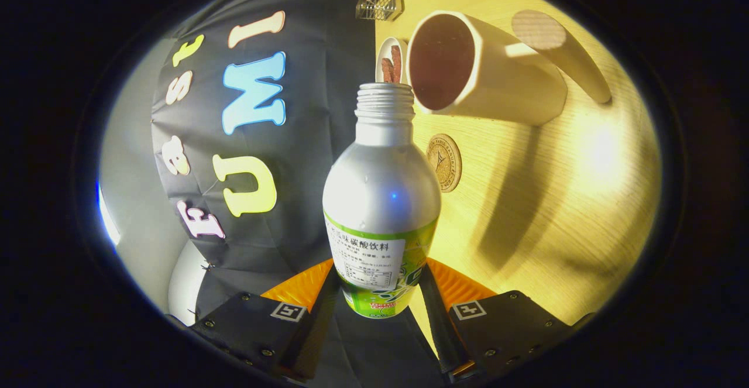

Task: Take the bottle from table, then pour the juice into the cup, finally place the bottle on the coaster

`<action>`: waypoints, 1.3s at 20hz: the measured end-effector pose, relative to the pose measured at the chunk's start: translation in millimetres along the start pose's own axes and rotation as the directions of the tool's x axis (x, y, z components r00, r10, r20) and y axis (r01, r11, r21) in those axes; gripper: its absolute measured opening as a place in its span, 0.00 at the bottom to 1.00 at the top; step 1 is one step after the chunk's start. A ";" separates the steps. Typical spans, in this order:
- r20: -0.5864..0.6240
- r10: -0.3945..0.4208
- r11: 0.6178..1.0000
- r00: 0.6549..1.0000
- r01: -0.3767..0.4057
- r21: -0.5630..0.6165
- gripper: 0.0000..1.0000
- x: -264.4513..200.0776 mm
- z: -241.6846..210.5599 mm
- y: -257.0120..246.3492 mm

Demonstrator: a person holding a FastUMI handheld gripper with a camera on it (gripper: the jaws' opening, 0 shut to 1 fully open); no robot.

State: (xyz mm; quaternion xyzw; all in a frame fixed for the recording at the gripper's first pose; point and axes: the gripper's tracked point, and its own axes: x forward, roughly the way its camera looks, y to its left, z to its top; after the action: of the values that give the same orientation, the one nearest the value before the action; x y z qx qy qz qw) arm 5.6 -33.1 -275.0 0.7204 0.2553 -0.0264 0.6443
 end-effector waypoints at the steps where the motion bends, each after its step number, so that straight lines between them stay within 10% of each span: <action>1: -0.003 0.002 1.000 1.000 -0.001 0.011 0.76 0.3 0.8 -1.1; 26: -0.044 0.025 0.982 0.999 -0.016 0.186 0.76 -4.7 6.5 10.6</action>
State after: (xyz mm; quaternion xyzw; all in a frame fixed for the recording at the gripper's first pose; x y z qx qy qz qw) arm 7.7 -41.2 -264.7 0.7804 0.2590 -0.0270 0.5685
